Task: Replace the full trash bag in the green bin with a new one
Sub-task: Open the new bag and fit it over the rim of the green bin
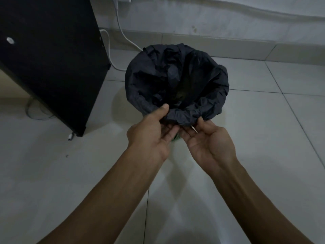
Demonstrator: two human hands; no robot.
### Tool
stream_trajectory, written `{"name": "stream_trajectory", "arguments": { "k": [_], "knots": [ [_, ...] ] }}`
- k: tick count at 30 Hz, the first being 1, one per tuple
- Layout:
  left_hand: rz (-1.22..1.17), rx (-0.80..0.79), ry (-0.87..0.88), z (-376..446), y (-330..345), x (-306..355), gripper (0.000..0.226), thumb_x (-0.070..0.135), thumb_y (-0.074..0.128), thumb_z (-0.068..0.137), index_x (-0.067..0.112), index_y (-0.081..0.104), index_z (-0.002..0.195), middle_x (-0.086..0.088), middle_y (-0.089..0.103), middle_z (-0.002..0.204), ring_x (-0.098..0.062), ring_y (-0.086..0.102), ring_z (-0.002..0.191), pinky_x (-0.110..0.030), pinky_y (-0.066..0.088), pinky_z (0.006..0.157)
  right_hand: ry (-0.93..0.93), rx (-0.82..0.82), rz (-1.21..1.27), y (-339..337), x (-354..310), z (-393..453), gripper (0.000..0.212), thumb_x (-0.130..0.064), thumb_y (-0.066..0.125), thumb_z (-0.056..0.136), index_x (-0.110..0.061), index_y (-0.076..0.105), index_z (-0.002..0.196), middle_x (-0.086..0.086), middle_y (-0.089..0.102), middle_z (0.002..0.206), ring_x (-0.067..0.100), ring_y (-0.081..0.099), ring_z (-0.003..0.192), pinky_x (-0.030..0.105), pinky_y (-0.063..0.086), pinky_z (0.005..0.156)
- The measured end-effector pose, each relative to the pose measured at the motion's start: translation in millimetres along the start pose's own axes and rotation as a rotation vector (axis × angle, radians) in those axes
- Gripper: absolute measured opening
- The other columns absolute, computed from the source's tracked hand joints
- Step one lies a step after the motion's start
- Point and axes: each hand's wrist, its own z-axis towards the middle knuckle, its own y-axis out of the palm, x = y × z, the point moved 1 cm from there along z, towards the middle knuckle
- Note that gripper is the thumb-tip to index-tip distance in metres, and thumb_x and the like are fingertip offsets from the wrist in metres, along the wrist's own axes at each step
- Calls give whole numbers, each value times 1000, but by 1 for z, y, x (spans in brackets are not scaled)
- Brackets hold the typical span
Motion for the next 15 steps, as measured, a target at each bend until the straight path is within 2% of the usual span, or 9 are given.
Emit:
{"name": "stream_trajectory", "arguments": {
  "k": [2,3,5,7,8,9,12,15],
  "knots": [
    [-1,4,26,4,-1,1,24,5,72,79,7,66,102,-14,72,101,-22,70,87,-33,60,71,34,71,-32,0,-2,0,24,-7,42,98,-2,61,113,15,70,108,30,64,107,43,49,98],
    [5,-2,42,5,-1,1,23,3,72,80,7,66,102,-14,72,101,-22,70,87,-32,60,71,66,140,-81,1,-3,0,19,-11,49,97,-3,63,106,14,70,102,28,66,100,41,52,94],
    [28,-13,72,5,-3,0,18,3,71,81,7,66,97,-13,72,98,-21,70,84,-31,60,70,150,302,-205,2,-4,-3,17,-26,65,90,-10,63,84,5,63,76,19,62,73,34,56,74],
    [66,-13,99,3,-5,-2,15,4,72,80,8,66,93,-12,73,93,-20,71,78,-30,60,69,205,407,-285,2,-5,-6,29,-33,71,84,-14,56,70,0,52,61,14,49,52,25,48,52],
    [92,-12,119,1,-6,-3,13,4,72,80,7,67,91,-11,74,90,-20,70,75,-29,60,68,223,413,-282,4,-5,-8,30,-31,69,87,-13,56,68,0,51,58,12,46,49,23,45,48],
    [121,-14,143,0,-7,-4,12,5,73,79,8,68,90,-10,74,87,-19,70,72,-28,59,68,237,404,-253,6,-5,-8,28,-28,64,90,-11,57,70,1,53,57,12,47,49,24,45,49],
    [181,-25,199,-2,-8,-6,9,7,74,79,10,70,87,-4,75,82,-15,67,68,-26,55,64,263,378,-119,16,-11,-11,25,-17,52,97,-1,61,80,8,61,65,17,58,63,30,53,66],
    [189,-5,219,-1,-8,-3,10,8,75,78,9,70,86,-3,73,80,-15,64,69,-26,53,64,285,332,-28,21,-22,-16,27,-18,54,92,6,65,94,14,67,84,25,65,79,38,55,80]
  ]
}}
